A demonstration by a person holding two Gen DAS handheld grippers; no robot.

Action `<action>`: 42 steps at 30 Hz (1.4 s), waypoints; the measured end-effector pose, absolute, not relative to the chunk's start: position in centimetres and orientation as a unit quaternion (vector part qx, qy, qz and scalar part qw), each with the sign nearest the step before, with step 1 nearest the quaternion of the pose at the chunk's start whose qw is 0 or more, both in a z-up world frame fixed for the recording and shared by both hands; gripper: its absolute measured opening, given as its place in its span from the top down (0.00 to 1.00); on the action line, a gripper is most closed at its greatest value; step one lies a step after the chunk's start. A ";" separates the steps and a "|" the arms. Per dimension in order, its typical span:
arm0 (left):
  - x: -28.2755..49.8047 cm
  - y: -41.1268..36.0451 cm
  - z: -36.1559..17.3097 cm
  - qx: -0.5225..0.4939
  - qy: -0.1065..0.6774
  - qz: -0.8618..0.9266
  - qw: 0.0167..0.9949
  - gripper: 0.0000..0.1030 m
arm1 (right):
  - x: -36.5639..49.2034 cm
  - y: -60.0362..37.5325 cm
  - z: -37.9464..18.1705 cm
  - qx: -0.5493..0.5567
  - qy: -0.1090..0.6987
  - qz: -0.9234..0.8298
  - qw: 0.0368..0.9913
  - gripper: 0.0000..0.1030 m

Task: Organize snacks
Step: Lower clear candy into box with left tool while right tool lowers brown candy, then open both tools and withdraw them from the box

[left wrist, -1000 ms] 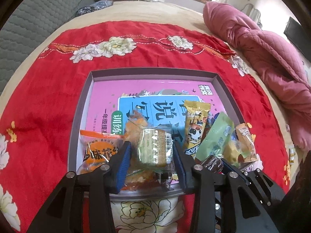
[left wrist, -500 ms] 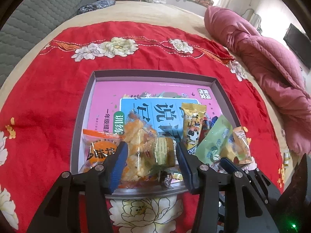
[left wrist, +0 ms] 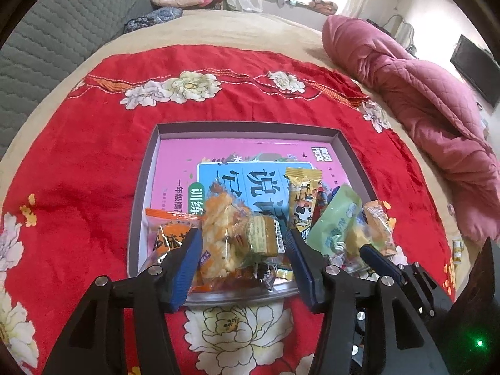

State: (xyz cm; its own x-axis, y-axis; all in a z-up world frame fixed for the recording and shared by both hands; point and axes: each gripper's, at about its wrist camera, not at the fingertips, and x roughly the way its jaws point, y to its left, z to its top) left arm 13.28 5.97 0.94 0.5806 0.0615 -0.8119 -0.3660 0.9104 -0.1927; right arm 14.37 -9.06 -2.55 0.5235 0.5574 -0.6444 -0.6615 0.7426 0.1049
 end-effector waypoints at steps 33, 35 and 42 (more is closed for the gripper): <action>7.1 3.1 3.6 -0.155 0.429 0.113 0.883 0.26 | 10.5 -14.2 3.0 -0.038 0.316 0.262 0.911 0.13; 6.6 3.2 3.4 -0.158 0.433 0.113 0.880 0.26 | 10.1 -14.4 3.3 -0.039 0.318 0.257 0.912 0.13; 4.5 3.3 2.5 -0.168 0.441 0.119 0.874 0.26 | 8.1 -14.3 3.8 -0.054 0.340 0.253 0.904 0.12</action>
